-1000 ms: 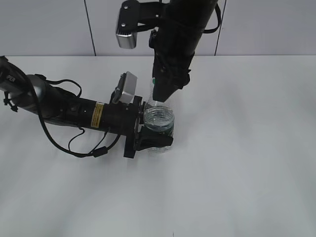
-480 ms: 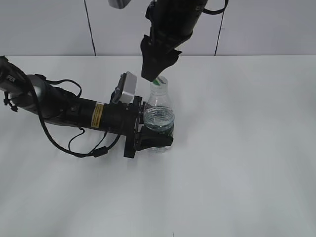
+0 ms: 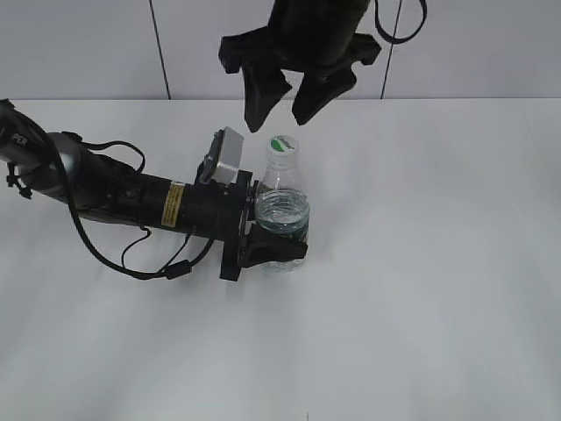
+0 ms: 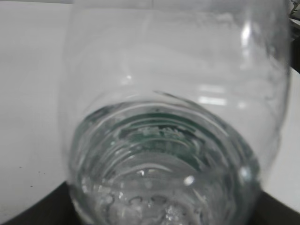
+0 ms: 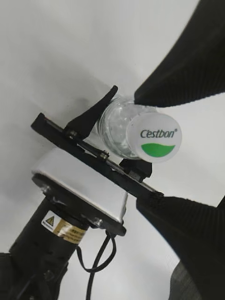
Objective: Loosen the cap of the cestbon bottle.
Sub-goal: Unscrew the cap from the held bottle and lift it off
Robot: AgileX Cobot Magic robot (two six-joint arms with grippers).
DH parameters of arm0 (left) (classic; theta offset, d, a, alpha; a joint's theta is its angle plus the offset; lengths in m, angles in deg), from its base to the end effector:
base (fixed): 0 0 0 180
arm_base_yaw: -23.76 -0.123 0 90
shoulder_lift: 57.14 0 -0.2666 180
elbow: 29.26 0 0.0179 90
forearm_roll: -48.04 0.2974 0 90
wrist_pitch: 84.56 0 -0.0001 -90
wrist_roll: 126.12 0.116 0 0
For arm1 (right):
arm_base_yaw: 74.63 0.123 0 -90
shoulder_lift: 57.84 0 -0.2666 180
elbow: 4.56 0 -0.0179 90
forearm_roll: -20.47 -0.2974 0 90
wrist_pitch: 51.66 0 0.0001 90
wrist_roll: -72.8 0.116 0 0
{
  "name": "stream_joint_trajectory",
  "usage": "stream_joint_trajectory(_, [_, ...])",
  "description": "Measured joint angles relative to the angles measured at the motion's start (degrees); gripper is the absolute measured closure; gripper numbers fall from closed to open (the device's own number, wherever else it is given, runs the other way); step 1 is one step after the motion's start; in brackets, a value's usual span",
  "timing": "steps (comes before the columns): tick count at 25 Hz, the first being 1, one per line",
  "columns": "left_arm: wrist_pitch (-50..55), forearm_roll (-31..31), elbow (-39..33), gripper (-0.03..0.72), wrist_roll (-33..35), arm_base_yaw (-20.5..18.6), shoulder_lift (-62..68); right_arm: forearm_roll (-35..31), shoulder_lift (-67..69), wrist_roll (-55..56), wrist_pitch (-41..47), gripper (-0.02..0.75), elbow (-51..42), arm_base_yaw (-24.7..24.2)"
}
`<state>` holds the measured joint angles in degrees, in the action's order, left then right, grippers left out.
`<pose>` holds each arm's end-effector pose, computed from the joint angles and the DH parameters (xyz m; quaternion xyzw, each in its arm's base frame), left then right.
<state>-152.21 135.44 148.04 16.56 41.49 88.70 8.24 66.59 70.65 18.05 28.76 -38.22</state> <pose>0.3658 -0.2294 -0.0068 0.5674 0.5739 -0.4446 0.3888 0.3778 0.3073 0.2479 -0.3050 0.9320 0.1488 0.1275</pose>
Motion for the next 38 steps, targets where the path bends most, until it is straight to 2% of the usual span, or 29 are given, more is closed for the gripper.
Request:
stream_joint_trajectory(10, [0.0,0.0,0.0,0.274,0.0,0.0,0.0,2.9,1.8,9.9,0.0,0.277,0.0,0.0])
stream_joint_trajectory(38, [0.1,0.0,0.0,0.274,0.0,0.0,0.0,1.1,1.5,12.1,0.2,0.279,-3.1,0.0])
